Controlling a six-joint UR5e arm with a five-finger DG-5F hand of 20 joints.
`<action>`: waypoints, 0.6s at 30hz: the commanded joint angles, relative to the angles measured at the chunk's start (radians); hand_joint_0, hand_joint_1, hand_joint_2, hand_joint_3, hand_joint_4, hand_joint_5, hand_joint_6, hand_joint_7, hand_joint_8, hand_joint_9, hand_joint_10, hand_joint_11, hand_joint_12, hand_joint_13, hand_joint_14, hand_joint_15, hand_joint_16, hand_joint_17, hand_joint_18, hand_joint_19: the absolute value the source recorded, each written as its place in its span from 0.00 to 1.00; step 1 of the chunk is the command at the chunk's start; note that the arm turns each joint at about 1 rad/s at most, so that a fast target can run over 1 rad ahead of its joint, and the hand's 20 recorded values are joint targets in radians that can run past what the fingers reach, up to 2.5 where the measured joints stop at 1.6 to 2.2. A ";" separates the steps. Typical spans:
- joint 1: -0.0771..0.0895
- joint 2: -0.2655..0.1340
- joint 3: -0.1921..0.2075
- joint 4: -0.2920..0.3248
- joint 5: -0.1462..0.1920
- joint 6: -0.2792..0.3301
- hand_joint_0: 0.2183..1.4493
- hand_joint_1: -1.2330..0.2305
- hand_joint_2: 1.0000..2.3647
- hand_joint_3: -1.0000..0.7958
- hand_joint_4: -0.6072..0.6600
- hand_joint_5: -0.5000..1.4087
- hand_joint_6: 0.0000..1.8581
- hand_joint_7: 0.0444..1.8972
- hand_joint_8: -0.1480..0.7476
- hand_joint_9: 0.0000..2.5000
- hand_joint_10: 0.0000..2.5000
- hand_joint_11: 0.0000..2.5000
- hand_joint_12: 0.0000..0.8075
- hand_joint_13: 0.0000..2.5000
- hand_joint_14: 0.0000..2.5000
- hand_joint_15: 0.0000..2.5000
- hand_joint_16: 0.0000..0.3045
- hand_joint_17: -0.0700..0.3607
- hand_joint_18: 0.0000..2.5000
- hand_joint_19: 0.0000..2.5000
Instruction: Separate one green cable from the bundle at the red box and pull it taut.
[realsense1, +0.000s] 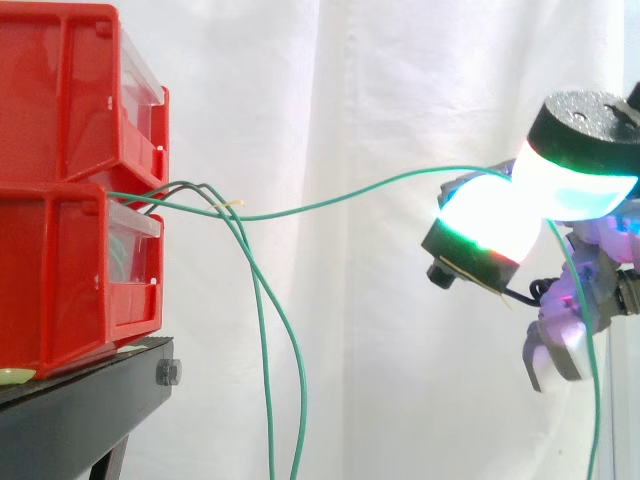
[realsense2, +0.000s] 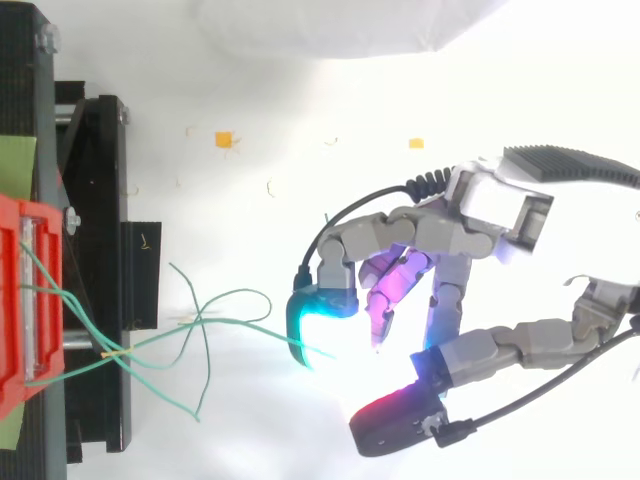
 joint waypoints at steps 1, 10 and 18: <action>0.001 0.000 0.001 -0.050 -0.002 0.006 0.45 0.27 0.01 0.50 0.44 0.34 0.27 0.67 0.38 0.68 0.00 0.00 0.49 0.42 0.00 0.19 0.13 0.37 0.29 0.26; 0.001 0.000 -0.001 -0.099 -0.005 0.046 0.45 0.27 0.01 0.49 0.44 0.34 0.27 0.67 0.38 0.68 0.00 0.00 0.49 0.42 0.00 0.19 0.13 0.37 0.29 0.26; -0.001 0.000 -0.001 -0.129 -0.022 0.070 0.45 0.26 0.01 0.49 0.44 0.34 0.27 0.67 0.38 0.69 0.00 0.00 0.49 0.42 0.00 0.19 0.13 0.37 0.29 0.26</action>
